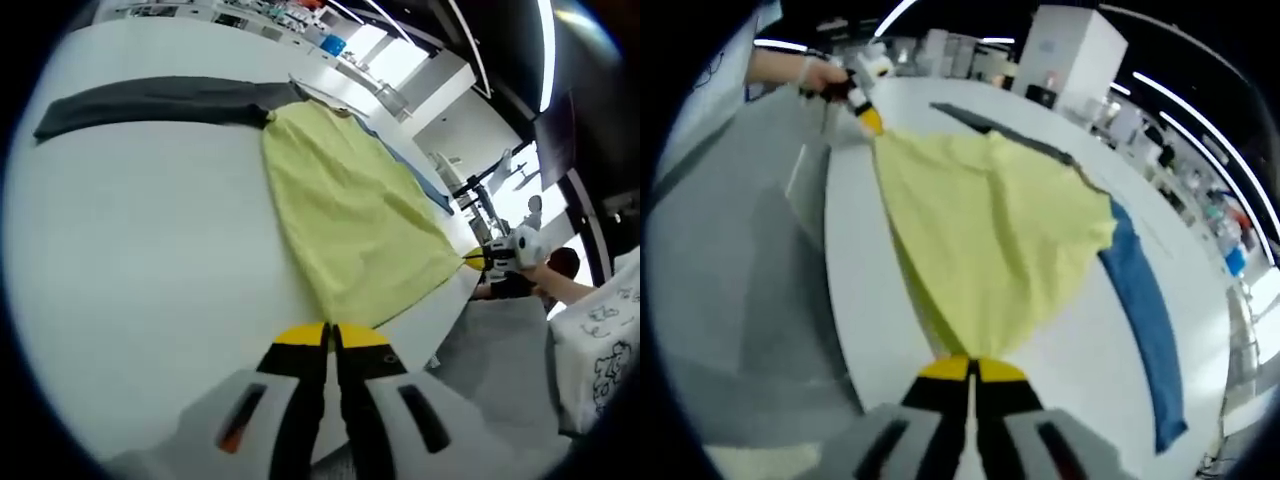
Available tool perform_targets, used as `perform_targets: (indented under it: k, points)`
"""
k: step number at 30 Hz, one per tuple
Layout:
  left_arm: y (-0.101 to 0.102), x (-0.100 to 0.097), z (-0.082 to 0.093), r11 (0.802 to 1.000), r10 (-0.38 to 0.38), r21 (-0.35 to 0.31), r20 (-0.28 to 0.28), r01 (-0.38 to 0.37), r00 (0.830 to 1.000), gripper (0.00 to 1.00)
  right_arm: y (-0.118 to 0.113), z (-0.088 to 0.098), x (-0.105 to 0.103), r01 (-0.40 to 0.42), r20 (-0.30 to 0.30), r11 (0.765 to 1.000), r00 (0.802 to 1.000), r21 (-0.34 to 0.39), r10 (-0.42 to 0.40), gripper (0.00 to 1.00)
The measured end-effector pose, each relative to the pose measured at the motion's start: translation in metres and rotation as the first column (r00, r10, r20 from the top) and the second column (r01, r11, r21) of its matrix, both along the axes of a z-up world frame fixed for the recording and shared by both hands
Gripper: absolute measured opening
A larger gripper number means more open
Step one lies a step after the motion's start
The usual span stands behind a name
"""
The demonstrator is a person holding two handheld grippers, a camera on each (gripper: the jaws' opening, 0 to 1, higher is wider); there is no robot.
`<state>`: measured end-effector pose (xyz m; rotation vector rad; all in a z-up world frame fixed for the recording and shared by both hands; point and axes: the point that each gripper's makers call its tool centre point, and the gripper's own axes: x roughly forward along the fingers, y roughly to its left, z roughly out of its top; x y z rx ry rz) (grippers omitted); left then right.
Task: Fold the garment on the visible template until the final outline fits inside the template.
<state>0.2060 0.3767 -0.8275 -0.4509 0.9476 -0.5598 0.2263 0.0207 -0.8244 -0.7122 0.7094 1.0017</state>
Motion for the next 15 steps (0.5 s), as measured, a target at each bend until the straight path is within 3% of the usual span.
perform_targets:
  k: [6, 15]
  points:
    - [0.002, 0.0, 0.003, 1.0, 0.014, -0.023, 0.006, -0.014, 1.0, 0.0, 0.001, 0.0, -0.004, -0.004, 0.002, 1.0, 1.0, 0.016, 0.004, 0.0]
    - [0.005, -0.004, -0.011, 0.999, 0.042, -0.029, -0.027, -0.043, 0.999, 0.0, 0.0, -0.009, -0.006, -0.019, -0.003, 1.0, 1.0, 0.005, 0.019, 0.0]
